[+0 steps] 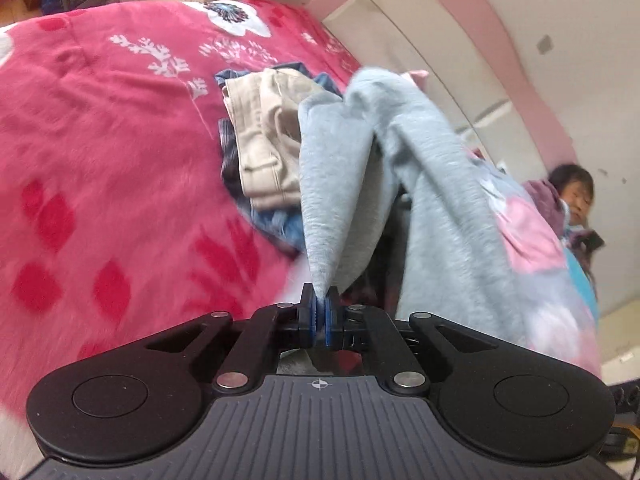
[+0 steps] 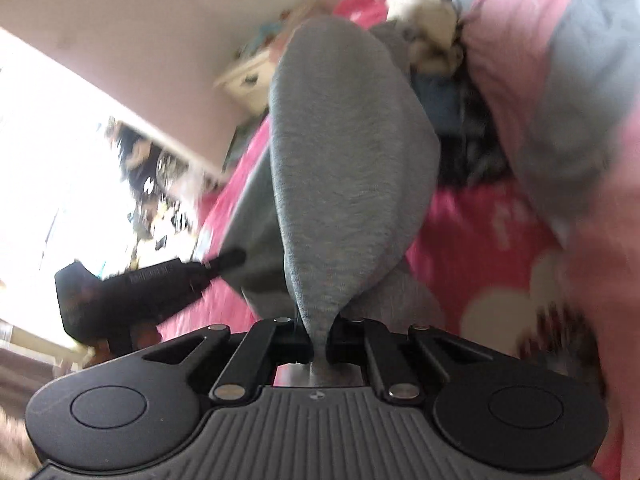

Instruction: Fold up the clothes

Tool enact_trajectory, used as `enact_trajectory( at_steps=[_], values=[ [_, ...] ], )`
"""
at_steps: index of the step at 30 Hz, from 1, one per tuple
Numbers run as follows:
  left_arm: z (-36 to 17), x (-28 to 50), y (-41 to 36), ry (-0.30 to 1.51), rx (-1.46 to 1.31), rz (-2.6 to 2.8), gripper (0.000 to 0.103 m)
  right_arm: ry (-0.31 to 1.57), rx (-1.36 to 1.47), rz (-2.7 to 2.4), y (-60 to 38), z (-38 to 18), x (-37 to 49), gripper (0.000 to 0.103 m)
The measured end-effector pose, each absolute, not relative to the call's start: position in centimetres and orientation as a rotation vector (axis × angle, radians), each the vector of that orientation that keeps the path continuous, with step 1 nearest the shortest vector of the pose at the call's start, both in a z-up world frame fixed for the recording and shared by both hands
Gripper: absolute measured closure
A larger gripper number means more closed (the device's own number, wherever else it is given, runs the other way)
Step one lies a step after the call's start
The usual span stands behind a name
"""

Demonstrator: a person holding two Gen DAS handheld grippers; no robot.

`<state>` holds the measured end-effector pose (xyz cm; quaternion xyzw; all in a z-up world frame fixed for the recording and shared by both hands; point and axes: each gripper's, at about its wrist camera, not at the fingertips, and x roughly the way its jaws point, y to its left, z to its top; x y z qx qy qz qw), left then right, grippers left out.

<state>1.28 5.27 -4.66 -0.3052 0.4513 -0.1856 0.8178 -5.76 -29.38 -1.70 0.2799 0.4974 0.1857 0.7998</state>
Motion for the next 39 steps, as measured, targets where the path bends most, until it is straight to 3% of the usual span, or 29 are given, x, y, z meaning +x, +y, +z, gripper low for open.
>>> enact_trajectory(
  at_steps=[8, 20, 24, 25, 29, 32, 34, 39],
  values=[
    [-2.8, -8.2, 8.6, 1.137, -0.616, -0.321, 0.102, 1.345, 0.638, 0.408, -29.5, -1.3, -16.6, 0.097],
    [-3.6, -21.6, 7.1, 1.290, -0.459, -0.310, 0.101, 1.431, 0.523, 0.463, -29.8, -0.5, -28.9, 0.094],
    [-3.6, -22.9, 7.4, 1.262, -0.376, -0.291, 0.095, 1.368, 0.396, 0.431, -30.3, 1.2, -29.3, 0.068],
    [-3.1, -23.1, 7.9, 1.236, -0.372, -0.287, 0.089, 1.324, 0.366, 0.429, -30.5, 2.2, -29.3, 0.062],
    [-1.9, -22.5, 8.9, 1.141, -0.339, -0.258, 0.069, 1.135, 0.288, 0.432, -30.3, 5.4, -27.9, 0.054],
    [-3.1, -20.5, 8.3, 1.093, -0.302, -0.236, 0.063, 1.008, 0.269, 0.471, -26.9, 6.0, -24.1, 0.046],
    [-5.2, -18.4, 7.2, 1.070, -0.264, -0.214, 0.061, 0.954, 0.240, 0.486, -23.5, 4.7, -20.4, 0.033],
    [-10.4, -13.8, 6.1, 1.091, -0.272, -0.199, 0.061, 0.949, 0.065, 0.433, -13.0, -0.5, -9.7, 0.033]
  ],
)
